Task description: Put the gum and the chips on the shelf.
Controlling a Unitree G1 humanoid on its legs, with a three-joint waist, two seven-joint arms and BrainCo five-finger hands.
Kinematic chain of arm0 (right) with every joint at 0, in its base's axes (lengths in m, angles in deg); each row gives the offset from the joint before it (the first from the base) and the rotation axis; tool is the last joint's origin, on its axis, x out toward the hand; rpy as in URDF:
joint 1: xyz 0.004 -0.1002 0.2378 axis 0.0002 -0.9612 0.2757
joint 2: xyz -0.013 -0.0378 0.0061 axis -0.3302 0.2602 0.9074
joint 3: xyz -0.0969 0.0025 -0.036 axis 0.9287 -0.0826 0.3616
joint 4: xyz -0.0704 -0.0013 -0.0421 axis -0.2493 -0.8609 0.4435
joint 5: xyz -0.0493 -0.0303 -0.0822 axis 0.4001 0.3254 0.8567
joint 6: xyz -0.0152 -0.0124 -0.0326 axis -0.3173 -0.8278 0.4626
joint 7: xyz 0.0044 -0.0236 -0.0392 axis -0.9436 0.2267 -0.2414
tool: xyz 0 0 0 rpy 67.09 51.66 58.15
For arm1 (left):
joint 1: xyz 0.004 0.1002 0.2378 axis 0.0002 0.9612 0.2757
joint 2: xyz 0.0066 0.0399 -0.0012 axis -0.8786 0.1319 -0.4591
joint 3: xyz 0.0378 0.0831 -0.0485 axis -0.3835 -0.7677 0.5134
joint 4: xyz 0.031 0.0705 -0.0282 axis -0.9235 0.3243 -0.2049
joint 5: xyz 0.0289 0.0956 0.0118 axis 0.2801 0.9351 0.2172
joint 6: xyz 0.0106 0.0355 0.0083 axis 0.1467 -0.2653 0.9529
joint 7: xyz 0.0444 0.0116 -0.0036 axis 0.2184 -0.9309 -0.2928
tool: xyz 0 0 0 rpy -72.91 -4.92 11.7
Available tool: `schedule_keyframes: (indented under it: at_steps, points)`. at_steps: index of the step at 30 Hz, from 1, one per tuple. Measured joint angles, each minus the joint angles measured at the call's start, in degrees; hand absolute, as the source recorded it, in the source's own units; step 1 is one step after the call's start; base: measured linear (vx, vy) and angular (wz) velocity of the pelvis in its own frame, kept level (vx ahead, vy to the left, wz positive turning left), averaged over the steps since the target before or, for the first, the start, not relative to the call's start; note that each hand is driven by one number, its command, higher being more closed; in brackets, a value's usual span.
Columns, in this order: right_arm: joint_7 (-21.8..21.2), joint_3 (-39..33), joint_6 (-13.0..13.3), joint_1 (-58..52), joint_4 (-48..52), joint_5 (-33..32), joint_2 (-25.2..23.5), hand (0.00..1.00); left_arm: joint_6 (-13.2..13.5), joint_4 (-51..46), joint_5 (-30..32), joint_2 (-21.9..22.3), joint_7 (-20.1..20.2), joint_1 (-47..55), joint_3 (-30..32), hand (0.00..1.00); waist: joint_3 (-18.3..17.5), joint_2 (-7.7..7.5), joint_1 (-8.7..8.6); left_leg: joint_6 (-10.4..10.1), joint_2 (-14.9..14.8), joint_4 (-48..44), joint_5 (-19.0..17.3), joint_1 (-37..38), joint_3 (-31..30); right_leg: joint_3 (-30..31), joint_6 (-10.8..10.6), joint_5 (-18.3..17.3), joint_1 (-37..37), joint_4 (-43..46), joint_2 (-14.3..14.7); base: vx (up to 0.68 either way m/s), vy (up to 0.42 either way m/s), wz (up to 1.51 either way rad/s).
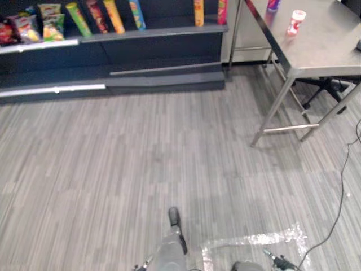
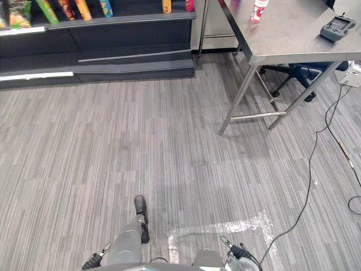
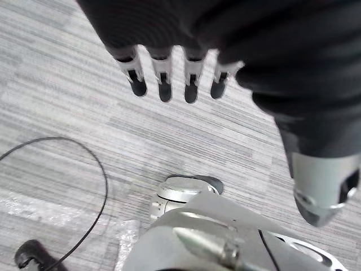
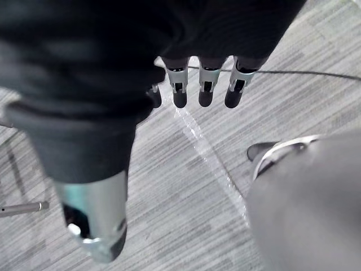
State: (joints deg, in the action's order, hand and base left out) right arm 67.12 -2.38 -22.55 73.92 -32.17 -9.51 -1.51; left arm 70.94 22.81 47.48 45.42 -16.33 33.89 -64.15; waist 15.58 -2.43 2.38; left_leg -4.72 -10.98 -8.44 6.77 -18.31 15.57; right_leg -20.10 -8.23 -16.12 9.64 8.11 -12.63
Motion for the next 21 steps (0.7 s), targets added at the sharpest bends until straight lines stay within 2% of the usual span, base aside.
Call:
schedule_keyframes:
  at_steps: [1, 2, 3, 4, 6, 7, 8, 9, 10, 11, 12, 13, 15, 16, 17, 18, 19, 20, 21]
  points:
    - [-0.15, -0.03, 0.08, 0.47, 0.02, -0.01, -0.97, 0.00, 0.25, -0.38, 0.00, -0.43, -0.02, -0.15, 0.00, 0.00, -0.32, -1.13, 0.00, 1.25, 0.69, -1.90, -1.69, -0.84, 0.70, 0.49, 0.22, 1.54, 0.15, -0.73, -0.83, 0.49, 0.217, -0.35]
    - [-0.29, -0.03, 0.23, 1.41, 0.15, -0.02, -2.30, 0.00, 0.90, -1.00, 0.08, -1.10, 0.02, -1.06, 0.11, 0.00, -0.46, -2.41, 0.07, 2.11, 1.54, -5.04, -4.63, -1.85, 1.62, 1.26, -0.95, 4.85, -0.25, -0.90, -2.43, 0.40, 0.189, -0.17]
    - [-0.33, 0.00, 0.18, 1.83, 0.13, -0.03, -2.80, 0.00, 0.90, -1.08, 0.10, -1.32, 0.05, -1.23, 0.01, 0.00, -0.62, -2.69, 0.02, 3.46, 1.89, -7.71, -5.81, -2.30, 2.23, 2.11, -2.65, 6.86, -0.26, -0.63, -3.40, 0.46, 0.255, -0.19]
    - [-0.41, -0.02, 0.25, 1.82, 0.19, -0.04, -3.00, 0.00, 0.97, -1.12, 0.12, -1.48, 0.06, -1.26, -0.11, 0.00, -0.69, -2.68, 0.04, 5.33, 1.99, -11.48, -7.80, -2.55, 3.12, 3.59, -3.07, 8.98, -0.38, 0.84, -4.57, 0.52, 0.325, -0.20]
    - [-0.45, -0.07, 0.25, 1.15, 0.24, -0.11, -2.80, 0.00, 0.90, -0.94, 0.20, -1.59, 0.06, -1.02, -0.20, 0.00, -2.09, -2.12, -0.24, 6.35, 1.84, -15.65, -12.47, -2.33, 3.89, 5.08, -3.64, 13.06, -3.70, 9.00, -6.35, 0.47, 0.308, -0.13]
    - [-0.44, -0.09, 0.24, 1.10, 0.28, -0.13, -2.70, 0.00, 0.89, -0.94, 0.31, -1.82, 0.08, -0.99, -0.25, 0.00, -2.38, -2.26, -0.40, 6.74, 2.08, -15.97, -13.15, -1.97, 4.19, 5.08, -3.44, 14.51, -5.19, 12.40, -7.19, 0.33, 0.223, 0.01]
    - [-0.43, -0.08, 0.17, 1.11, 0.30, -0.14, -2.54, 0.00, 0.90, -1.04, 0.57, -2.02, 0.08, -1.07, -0.34, 0.00, -2.40, -2.38, -0.46, 7.02, 2.51, -15.68, -14.22, -0.59, 4.39, 5.14, -2.31, 17.83, -7.68, 18.29, -8.52, 0.40, 0.238, 0.05]
    - [-0.38, 0.02, 0.51, 0.74, 0.48, -0.14, -2.40, 0.00, 0.92, -1.14, 0.63, -1.89, 0.17, -1.09, -0.69, 0.00, -2.39, -2.35, -0.63, 7.90, 2.87, -14.98, -15.25, 1.75, 4.53, 5.97, -0.17, 25.01, -11.39, 26.35, -10.09, 0.46, 0.237, 0.10]
    - [-0.41, 0.11, 1.31, 0.62, 1.56, -0.14, -2.16, 0.00, 0.92, -1.21, 0.66, -2.21, 0.25, -1.21, -1.40, 0.00, -2.01, -1.75, -0.89, 8.55, 3.25, -13.73, -16.02, 4.58, 4.38, 7.76, 0.06, 25.92, -15.47, 36.29, -10.88, 0.37, 0.149, 0.14]
    - [-0.44, 0.28, 1.36, 0.69, 2.20, -0.14, -2.05, 0.00, 0.92, -1.27, 0.69, -2.44, 0.29, -1.36, -1.68, 0.00, -1.97, -1.86, -0.89, 8.63, 3.45, -13.04, -16.08, 6.01, 4.22, 8.34, 1.05, 24.09, -17.45, 41.77, -10.76, 0.35, 0.084, 0.17]
    - [-0.48, 1.03, 1.35, 0.80, 2.79, -0.18, -1.71, 0.00, 0.93, -1.69, 0.69, -2.45, 0.30, -1.41, -2.22, 0.00, -1.91, -1.85, -0.76, 8.68, 3.71, -10.52, -16.13, 10.16, 4.14, 7.71, 1.91, 19.28, -20.28, 49.03, -10.21, 0.33, 0.018, 0.09]
    - [-0.50, 2.45, 1.48, 0.83, 3.32, -0.45, -1.63, 0.00, 0.93, -2.12, 0.68, -2.30, 0.31, -1.07, -2.60, 0.00, -1.79, -1.60, -0.72, 8.64, 3.81, -7.50, -16.13, 14.61, 4.34, 5.28, 3.34, 14.97, -21.85, 51.23, -9.07, 0.31, -0.007, 0.04]
    - [-0.49, 3.89, 1.99, 0.78, 4.04, -0.72, -1.67, 0.00, 0.97, -2.37, 0.67, -1.99, 0.27, -1.04, -2.49, 0.00, -1.62, -1.23, -0.90, 7.94, 4.05, -3.29, -16.24, 19.89, 4.38, 0.07, 4.94, 9.16, -23.60, 46.84, -7.87, 0.28, -0.080, 0.01]
    - [-0.57, 4.61, 2.00, 0.78, 4.67, -1.22, -1.67, 0.00, 0.98, -2.38, 0.66, -1.91, 0.27, -1.32, -2.43, 0.00, -1.57, -1.18, -1.04, 7.61, 4.03, -2.21, -16.41, 21.44, 4.33, -2.66, 5.00, 7.71, -25.06, 39.59, -6.82, 0.25, -0.139, 0.08]
    - [-0.63, 4.65, 2.00, 0.80, 4.77, -1.80, -1.65, 0.00, 1.01, -2.40, 0.66, -1.77, 0.26, -1.39, -2.39, 0.00, -1.61, -1.11, -1.08, 7.27, 3.95, -1.82, -16.61, 21.84, 4.20, -3.82, 4.99, 7.71, -25.72, 34.79, -6.13, 0.23, -0.205, 0.18]
    - [-0.63, 4.65, 2.02, 0.99, 4.95, -2.05, -1.61, 0.00, 1.13, -2.38, 0.66, -1.58, 0.27, -1.78, -2.23, 0.00, -1.48, -0.85, -1.11, 5.37, 3.54, -1.45, -17.72, 22.50, 4.00, -4.87, 4.23, 8.70, -26.55, 23.26, -4.52, 0.23, -0.248, 0.28]
    - [-0.66, 4.67, 1.89, 0.89, 4.88, -2.28, -1.73, 0.00, 1.14, -2.39, 0.68, -1.54, 0.47, -1.77, -1.45, 0.00, -1.68, -1.22, -1.09, 3.05, 3.52, -1.19, -18.80, 22.97, 3.90, -4.30, 2.71, 12.04, -26.16, 10.40, -3.22, 0.32, -0.324, 0.35]
    - [-0.68, 4.78, 1.78, 0.60, 4.67, -2.28, -1.83, 0.00, 1.14, -2.36, 0.67, -1.55, 0.53, -1.75, -0.78, 0.00, -1.84, -1.66, -1.08, 2.12, 3.84, -0.96, -19.24, 23.49, 3.29, -3.55, 2.51, 14.81, -25.56, 4.21, -3.00, 0.34, -0.360, 0.54]
    - [-0.72, 4.93, 1.64, -0.30, 4.56, -2.39, -1.62, 0.00, 1.06, -2.02, 0.68, -1.43, 0.43, -1.76, 0.06, 0.00, -1.58, -1.72, -1.42, 0.15, 3.78, 0.21, -19.77, 24.94, 1.65, -3.04, 4.94, 22.48, -23.28, 0.84, -2.04, 0.34, -0.327, 0.42]
